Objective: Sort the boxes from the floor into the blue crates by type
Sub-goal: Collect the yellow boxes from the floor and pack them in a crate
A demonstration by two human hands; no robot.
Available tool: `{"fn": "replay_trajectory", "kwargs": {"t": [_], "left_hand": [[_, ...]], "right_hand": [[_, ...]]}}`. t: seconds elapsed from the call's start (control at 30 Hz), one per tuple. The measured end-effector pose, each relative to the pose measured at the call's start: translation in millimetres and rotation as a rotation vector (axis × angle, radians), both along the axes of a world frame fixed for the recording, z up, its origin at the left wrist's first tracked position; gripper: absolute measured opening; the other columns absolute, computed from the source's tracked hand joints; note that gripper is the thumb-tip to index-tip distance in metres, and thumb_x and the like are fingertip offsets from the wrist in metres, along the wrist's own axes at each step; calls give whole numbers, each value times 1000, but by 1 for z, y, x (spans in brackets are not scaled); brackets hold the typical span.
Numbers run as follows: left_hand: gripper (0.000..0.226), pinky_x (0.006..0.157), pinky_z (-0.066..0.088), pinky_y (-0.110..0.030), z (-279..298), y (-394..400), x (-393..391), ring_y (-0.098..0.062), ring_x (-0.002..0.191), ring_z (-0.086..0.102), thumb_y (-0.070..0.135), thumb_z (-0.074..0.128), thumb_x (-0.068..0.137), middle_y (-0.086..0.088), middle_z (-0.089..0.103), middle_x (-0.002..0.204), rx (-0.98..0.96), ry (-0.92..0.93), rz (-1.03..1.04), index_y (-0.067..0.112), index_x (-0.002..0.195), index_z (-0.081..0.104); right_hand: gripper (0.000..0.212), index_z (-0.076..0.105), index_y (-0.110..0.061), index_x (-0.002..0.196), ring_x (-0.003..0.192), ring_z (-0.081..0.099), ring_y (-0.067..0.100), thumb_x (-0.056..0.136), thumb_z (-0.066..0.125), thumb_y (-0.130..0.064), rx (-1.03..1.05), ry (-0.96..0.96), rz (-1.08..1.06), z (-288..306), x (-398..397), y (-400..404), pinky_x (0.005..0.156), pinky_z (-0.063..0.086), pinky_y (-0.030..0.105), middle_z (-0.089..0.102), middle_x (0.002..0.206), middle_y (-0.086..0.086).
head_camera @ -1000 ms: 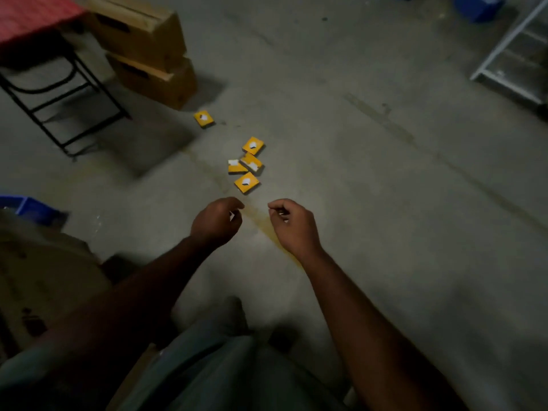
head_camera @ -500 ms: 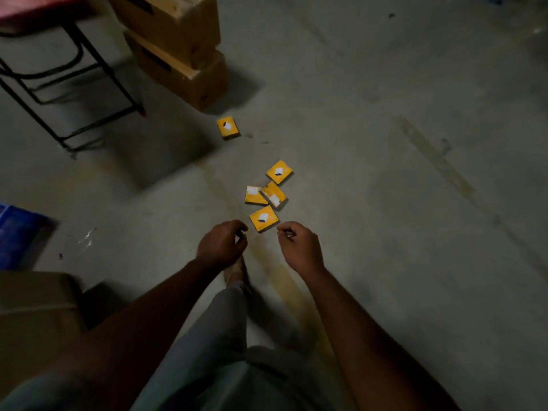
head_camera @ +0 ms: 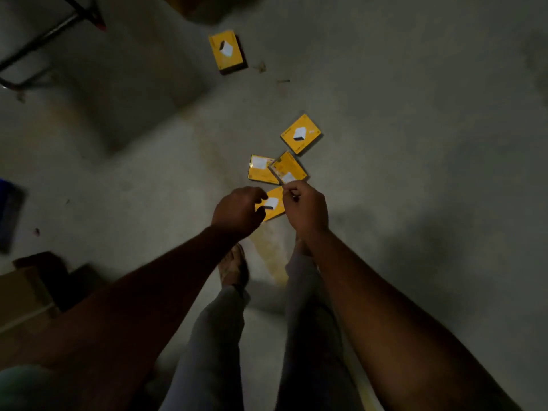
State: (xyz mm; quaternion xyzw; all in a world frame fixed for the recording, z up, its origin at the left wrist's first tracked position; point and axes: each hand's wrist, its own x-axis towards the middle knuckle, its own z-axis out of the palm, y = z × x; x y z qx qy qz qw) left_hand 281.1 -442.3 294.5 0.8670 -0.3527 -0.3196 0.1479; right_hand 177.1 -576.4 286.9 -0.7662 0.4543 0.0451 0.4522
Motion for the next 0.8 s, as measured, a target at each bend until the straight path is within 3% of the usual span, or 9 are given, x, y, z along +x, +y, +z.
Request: {"fn": "replay_trajectory", "kwargs": {"t": [0.13,0.23,0.33,0.4,0.47,0.53,0.67,0.73,0.8], "left_hand": [[26,77,52,-43,-149,-13,26,-35,102,59,3,59,83,-10,65,108,85,-12,7,15,104,64],[37,74,50,-47,-249,-26,50,-40,99,55,-11,47,74,-19,59,107,158,-17,-70,8,103,59],[39,76,49,-51,-322,-48,76,-43,105,51,-10,60,76,-20,53,116,233,-65,-168,6,111,56],[66,95,47,-55,-366,-65,90,-44,126,43,8,80,75,-20,45,137,323,-62,-202,4,133,48],[113,117,30,-53,-403,-78,94,-43,147,22,33,91,66,-21,27,158,424,-39,-293,4,153,25],[129,121,21,-51,-428,-84,90,-40,150,18,42,93,59,-19,24,160,424,-40,-312,7,157,17],[126,107,34,-50,-439,-90,92,-37,123,46,60,92,41,-14,50,132,390,-275,-310,17,147,38],[120,100,34,-46,-434,-90,96,-35,113,48,74,83,37,-13,53,121,416,-310,-296,26,141,45],[108,99,33,-43,-428,-89,97,-35,113,50,75,79,45,-14,55,119,433,-283,-246,22,135,50]], "right_hand": [[13,73,-17,102,100,70,27,92,64,-17,61,141,28,-153,18,-35,74,45,25,75,103,5],[43,58,-16,130,124,56,35,88,61,-6,144,276,141,-251,32,-50,93,47,37,59,134,12],[80,30,-19,154,142,36,37,87,73,-28,155,409,214,-325,46,-60,108,40,48,35,156,12],[106,19,-19,159,150,25,34,78,81,-47,84,442,219,-363,52,-65,116,32,52,27,162,9],[123,14,-20,161,151,23,33,67,84,-59,-28,435,253,-392,54,-66,119,27,51,25,163,10],[131,11,-23,162,149,28,32,61,86,-63,-84,429,279,-407,52,-68,117,30,51,26,164,9],[133,25,-17,155,140,40,31,51,86,-71,-78,452,208,-413,48,-80,110,37,46,39,153,12],[120,40,-13,141,132,45,31,49,85,-75,-81,466,155,-410,44,-81,104,39,42,45,142,13],[115,41,-12,138,129,47,31,50,88,-70,6,408,96,-406,40,-79,100,41,41,47,138,12]]}}
